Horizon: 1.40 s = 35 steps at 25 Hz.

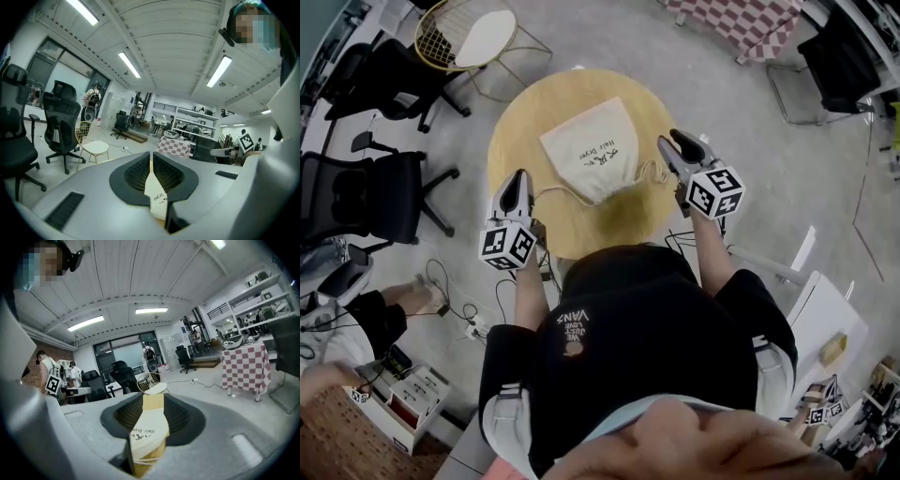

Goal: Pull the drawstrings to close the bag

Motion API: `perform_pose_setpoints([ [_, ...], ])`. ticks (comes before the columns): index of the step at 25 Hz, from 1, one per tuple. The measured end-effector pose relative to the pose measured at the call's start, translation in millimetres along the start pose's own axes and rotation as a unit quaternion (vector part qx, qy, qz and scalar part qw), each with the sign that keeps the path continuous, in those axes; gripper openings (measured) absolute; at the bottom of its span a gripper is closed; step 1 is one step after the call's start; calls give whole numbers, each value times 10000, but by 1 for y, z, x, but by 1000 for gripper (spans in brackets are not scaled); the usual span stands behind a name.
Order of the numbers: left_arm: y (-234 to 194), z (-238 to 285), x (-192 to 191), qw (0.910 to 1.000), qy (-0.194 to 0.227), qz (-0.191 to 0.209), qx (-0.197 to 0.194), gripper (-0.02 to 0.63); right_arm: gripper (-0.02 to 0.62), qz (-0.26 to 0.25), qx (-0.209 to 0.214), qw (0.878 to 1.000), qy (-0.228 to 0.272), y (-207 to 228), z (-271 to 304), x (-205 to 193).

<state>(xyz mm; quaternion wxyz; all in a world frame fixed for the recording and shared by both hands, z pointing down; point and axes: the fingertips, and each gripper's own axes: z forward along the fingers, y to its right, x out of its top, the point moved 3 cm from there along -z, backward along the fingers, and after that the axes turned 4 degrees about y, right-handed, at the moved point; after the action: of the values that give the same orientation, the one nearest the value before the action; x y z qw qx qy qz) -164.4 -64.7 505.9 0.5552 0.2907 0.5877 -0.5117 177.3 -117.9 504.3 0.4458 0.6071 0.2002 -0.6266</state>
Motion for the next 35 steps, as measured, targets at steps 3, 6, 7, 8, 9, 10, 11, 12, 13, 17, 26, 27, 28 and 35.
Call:
perform_pose_setpoints([
  [3,7,1,9,9999,85,86,-66,32,131,-56,91,9999,96,-6,-2,9],
  [6,13,1,14,9997,134,175,-137,32,112,-116,137,9996,212,-12,-5,16],
  [7,15,1,15,9995,146,209,-161,32,98,-137,156,9995,258,-15,-6,19],
  [8,18,1,16,9994,158,247,-183,32,97,-158,181,9993,298,-17,-7,21],
  [9,20,2,18,9992,171,282,-203,32,97,-183,208,9991,331,-20,-7,24],
  [10,21,2,19,9991,187,307,-225,32,97,-213,230,9989,361,-22,-7,26],
  [11,23,2,21,9990,205,322,-246,32,97,-251,244,9986,388,-24,-7,28],
  [12,24,2,22,9988,222,333,-266,32,95,-289,255,9984,410,-26,-8,30],
  [13,26,1,23,9987,238,348,-287,32,79,-321,269,9982,427,-28,-8,30],
  [17,35,-2,27,9976,332,458,-393,32,54,-399,354,9976,449,-36,-10,32],
  [26,47,-3,32,9961,433,606,-472,32,-2,-474,452,9967,473,-43,-10,34],
  [27,48,-3,32,9959,439,623,-478,32,-2,-479,461,9967,468,-43,-10,34],
  [28,49,-3,32,9958,445,635,-486,32,-2,-488,467,9966,462,-44,-10,34],
  [35,58,-7,31,9949,440,725,-544,32,-3,-594,573,9958,398,-52,-15,35],
])
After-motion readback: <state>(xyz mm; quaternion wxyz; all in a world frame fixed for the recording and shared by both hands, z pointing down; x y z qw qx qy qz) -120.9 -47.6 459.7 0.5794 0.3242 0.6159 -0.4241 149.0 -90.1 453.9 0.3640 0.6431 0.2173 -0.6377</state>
